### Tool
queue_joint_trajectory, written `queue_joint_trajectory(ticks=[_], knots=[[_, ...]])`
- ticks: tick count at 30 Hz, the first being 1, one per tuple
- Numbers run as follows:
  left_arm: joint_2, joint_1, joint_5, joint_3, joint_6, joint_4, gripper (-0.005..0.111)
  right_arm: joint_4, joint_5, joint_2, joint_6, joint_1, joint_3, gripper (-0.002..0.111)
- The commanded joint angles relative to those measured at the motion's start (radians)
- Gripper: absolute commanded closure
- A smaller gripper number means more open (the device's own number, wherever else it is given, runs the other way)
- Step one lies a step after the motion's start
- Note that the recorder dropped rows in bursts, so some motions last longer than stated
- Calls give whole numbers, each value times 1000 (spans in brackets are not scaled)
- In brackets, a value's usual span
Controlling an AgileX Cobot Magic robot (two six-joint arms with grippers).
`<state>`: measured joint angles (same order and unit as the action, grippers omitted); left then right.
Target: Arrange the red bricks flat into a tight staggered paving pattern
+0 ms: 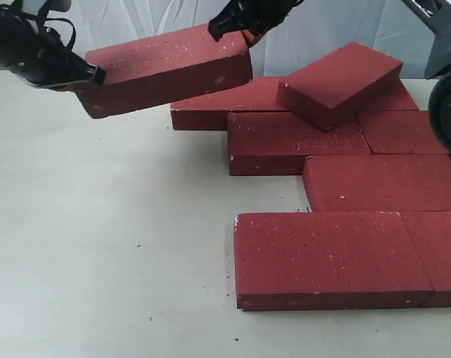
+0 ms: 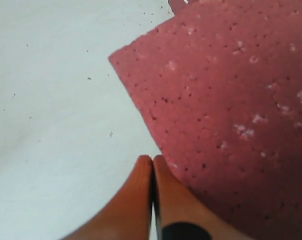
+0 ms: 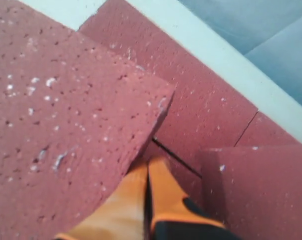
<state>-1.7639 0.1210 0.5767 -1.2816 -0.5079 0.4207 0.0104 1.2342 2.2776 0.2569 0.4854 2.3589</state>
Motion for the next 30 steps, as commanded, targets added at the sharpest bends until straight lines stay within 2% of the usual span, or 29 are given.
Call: queue_joint_trajectory(ticks=[1,5,10,15,21,25,30], knots=[[69,12,-47,67,-8,65,107,-73,-86,-123,-12,52,-236,109],[125,12,-56,125,-29,106,107,-68,-224,-257,-8,76,-497,109],[184,12,-60,206,-74,184,107,-71,-368,-368,-7,86,-724,109],[210,12,-99,293,-81,213,107,-90,-421,-397,-4,86,-827,109],[225,12,-192,407,-163,299,107,-124,-475,-397,5,88,-890,109],[225,12,-226,468,-192,337,107,-132,-493,-397,21,134,-931,109],[225,35,-305,529,-211,337,107,-126,-599,-393,30,189,-994,109]])
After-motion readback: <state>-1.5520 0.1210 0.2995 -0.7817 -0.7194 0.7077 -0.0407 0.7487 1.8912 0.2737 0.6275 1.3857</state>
